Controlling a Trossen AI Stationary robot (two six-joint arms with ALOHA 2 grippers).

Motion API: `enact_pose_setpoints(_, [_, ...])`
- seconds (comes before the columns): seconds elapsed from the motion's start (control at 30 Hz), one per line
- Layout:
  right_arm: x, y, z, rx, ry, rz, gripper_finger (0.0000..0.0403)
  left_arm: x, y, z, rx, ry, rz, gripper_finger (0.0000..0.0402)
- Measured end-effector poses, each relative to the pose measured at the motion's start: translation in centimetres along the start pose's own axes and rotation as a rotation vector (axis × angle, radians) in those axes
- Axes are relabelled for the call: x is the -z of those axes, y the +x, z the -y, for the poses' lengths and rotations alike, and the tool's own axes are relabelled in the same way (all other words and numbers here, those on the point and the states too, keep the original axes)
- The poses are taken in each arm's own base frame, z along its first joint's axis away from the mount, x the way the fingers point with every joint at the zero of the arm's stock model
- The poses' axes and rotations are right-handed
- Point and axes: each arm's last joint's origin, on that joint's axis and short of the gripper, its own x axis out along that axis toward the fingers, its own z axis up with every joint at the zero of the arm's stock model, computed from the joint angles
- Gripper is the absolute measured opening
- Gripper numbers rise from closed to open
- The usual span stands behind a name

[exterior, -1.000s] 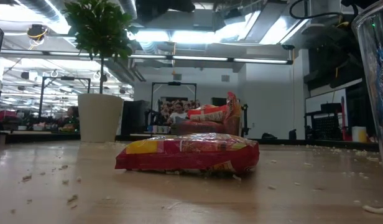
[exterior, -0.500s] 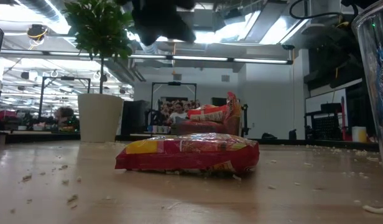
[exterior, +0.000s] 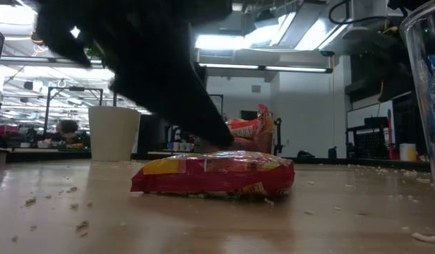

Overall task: Sort Maruchan noodles
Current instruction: Put the red noodle pack into the left transparent bin

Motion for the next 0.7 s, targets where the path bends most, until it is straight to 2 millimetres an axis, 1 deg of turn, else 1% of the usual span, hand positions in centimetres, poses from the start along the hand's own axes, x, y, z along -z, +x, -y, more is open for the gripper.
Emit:
enact_pose_setpoints(0.13, [0.1, 0.0, 0.1, 0.006, -0.005, -0.013, 0.028, 0.9, 1.3, 0.1, -0.02, 0.008, -0.017, 0.0212])
enact_pose_setpoints(0.3, [0.2, 0.0, 0.1, 0.0, -0.007, -0.027, 0.028, 1.6, 2.3, 0.4, -0.025, 0.023, -0.038, 0.0212])
enact_pose_setpoints(0.47, [0.2, 0.0, 0.1, -0.001, -0.007, -0.027, 0.028, 1.9, 2.5, 0.4, -0.018, 0.049, -0.055, 0.0211])
enact_pose_setpoints(0.6, [0.2, 0.0, 0.1, -0.001, -0.007, -0.027, 0.028, 1.1, 2.1, 0.7, -0.002, 0.091, -0.047, 0.0209])
enact_pose_setpoints(0.7, [0.2, 0.0, 0.1, -0.006, -0.007, -0.033, 0.028, 0.0, 1.8, 1.3, 0.062, 0.145, -0.061, 0.0211])
